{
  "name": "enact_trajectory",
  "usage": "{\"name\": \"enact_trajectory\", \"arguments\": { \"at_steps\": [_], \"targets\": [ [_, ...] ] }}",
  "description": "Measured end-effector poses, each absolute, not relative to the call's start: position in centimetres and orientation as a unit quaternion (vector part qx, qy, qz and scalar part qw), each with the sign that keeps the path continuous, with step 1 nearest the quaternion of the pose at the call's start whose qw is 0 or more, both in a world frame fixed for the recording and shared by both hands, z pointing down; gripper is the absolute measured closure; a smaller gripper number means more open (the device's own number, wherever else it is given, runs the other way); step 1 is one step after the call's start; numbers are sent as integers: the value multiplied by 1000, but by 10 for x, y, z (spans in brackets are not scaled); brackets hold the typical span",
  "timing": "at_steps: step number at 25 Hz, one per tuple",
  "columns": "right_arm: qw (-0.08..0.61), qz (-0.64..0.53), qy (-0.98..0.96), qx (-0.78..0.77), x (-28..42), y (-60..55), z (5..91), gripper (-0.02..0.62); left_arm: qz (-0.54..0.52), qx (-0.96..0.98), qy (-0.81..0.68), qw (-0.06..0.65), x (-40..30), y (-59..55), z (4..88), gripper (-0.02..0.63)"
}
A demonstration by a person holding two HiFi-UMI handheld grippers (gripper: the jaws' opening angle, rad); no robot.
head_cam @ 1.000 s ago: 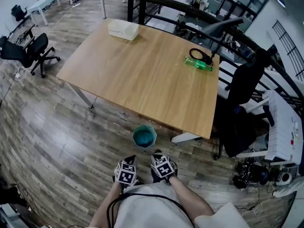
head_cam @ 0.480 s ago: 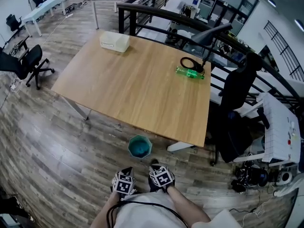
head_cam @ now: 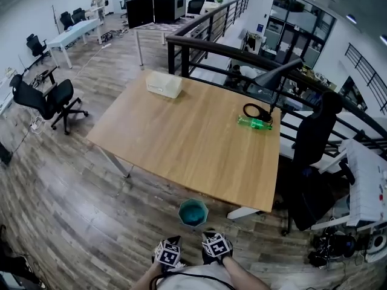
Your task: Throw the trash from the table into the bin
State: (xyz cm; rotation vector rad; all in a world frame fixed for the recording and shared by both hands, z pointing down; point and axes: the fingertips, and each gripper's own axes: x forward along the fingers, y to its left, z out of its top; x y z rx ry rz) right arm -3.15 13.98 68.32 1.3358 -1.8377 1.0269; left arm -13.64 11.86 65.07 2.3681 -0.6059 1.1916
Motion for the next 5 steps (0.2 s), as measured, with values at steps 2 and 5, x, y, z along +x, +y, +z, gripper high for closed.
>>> {"name": "enact_trajectory", "arguments": {
  "at_steps": [2, 5],
  "targets": [
    [316, 391, -700, 508, -33, 142, 683, 571, 428, 849, -224, 214, -140, 120, 650, 584],
    [310, 388, -705, 507, -35, 141, 677, 571, 422, 847, -237, 219, -141, 117, 646, 584]
  ]
}}
